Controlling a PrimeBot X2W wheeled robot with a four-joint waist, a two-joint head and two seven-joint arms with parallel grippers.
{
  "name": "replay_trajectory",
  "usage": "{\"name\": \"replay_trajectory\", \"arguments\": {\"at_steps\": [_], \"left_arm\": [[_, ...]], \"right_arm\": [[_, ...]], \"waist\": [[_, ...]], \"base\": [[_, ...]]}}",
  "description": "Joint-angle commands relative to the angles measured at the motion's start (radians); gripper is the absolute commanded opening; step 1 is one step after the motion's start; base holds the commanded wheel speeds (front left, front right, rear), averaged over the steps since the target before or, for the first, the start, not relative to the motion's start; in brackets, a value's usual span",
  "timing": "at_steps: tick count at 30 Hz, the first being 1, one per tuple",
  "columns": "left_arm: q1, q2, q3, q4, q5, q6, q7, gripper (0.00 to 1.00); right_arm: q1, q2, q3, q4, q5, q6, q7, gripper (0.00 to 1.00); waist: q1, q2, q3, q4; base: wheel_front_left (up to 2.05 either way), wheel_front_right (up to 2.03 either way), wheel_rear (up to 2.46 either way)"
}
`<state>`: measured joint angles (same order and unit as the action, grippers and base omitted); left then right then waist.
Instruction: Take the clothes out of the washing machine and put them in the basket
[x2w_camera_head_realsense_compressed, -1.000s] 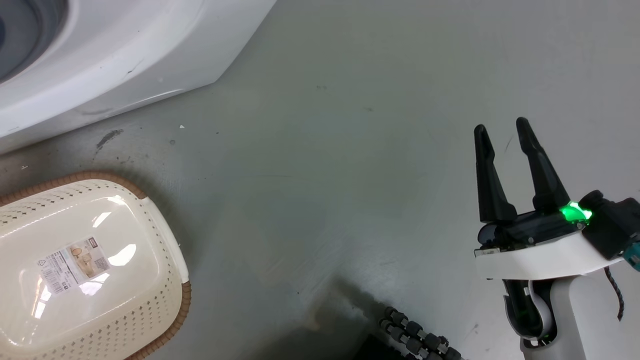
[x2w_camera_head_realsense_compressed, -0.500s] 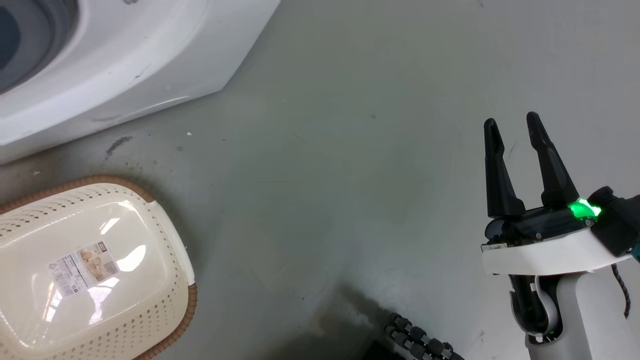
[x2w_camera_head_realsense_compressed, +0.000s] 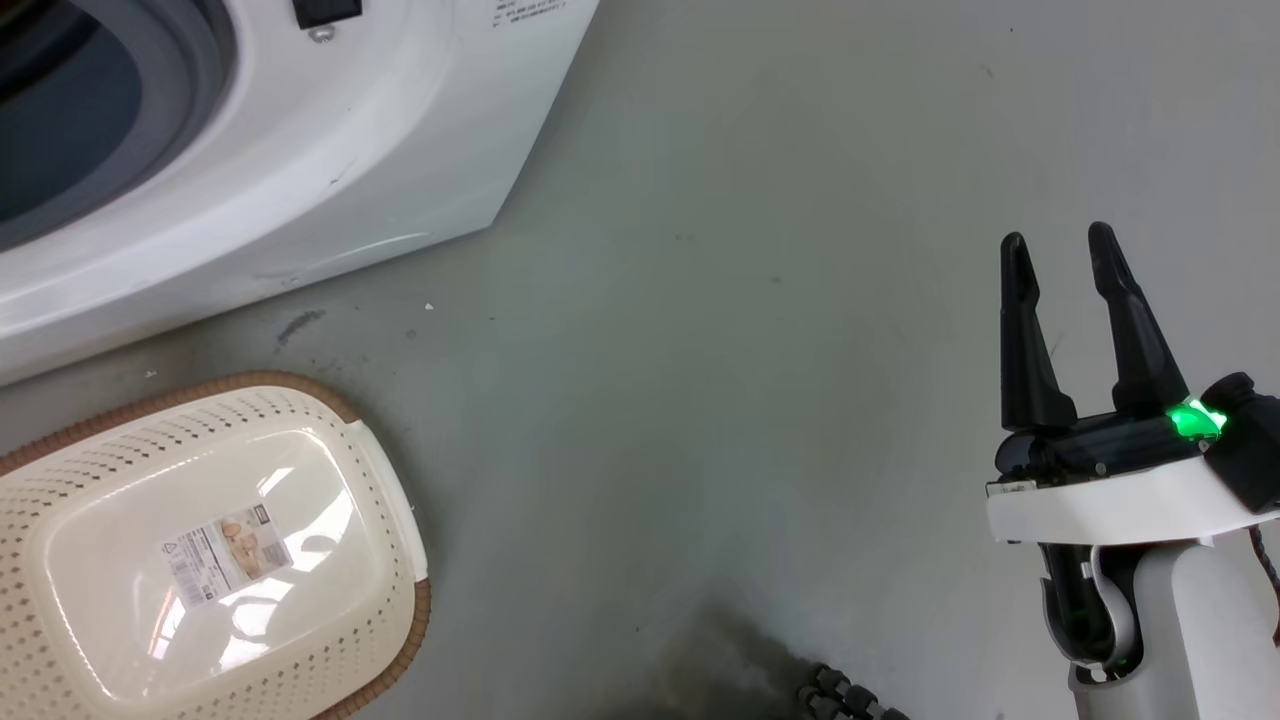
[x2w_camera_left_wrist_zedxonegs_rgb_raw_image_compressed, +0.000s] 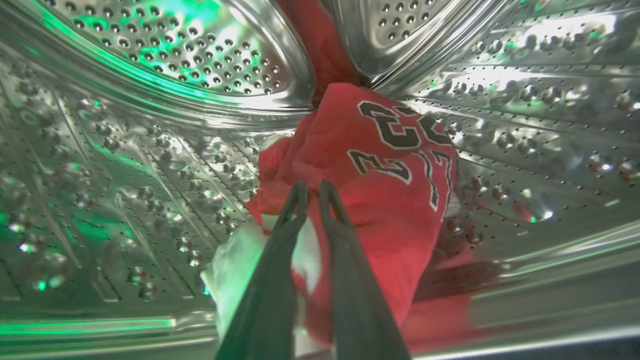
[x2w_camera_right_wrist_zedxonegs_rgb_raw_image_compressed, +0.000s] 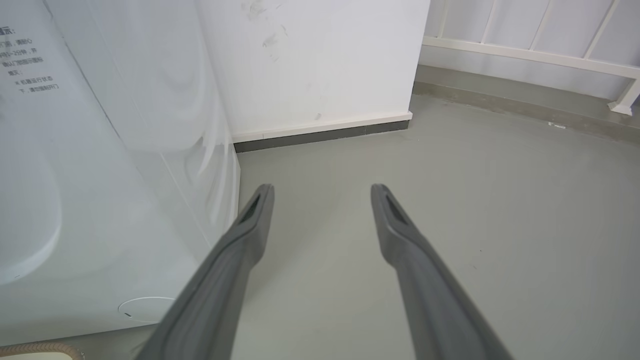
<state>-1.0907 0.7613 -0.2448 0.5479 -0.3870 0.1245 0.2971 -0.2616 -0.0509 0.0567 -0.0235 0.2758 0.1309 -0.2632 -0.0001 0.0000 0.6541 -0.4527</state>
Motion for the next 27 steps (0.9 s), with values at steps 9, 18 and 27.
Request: {"name": "replay_trajectory", "arguments": {"at_steps": [9, 18, 27], "left_arm": [[0.168, -0.075, 0.055, 0.097, -0.081, -0.024, -0.271, 0.0], [0.275, -0.172, 0.04, 0.135, -0.105, -0.046, -0.455, 0.0], [0.422, -0.256, 0.032, 0.066, -0.124, -0.046, -0.542, 0.0]], "right_arm": [[0.05, 0.001, -0.024, 0.022, -0.043, 0.0, -0.002, 1.0], [0.106, 0.001, -0.05, 0.032, -0.1, 0.0, -0.002, 1.0], [0.155, 0.0, -0.074, 0.031, -0.144, 0.0, 0.005, 1.0]], "waist": [[0.0001, 0.0, -0.151, 0.044], [0.0001, 0.0, -0.31, 0.125], [0.0001, 0.0, -0.426, 0.2]], "base": [[0.0, 0.0, 0.0], [0.0, 0.0, 0.0], [0.0, 0.0, 0.0]]}}
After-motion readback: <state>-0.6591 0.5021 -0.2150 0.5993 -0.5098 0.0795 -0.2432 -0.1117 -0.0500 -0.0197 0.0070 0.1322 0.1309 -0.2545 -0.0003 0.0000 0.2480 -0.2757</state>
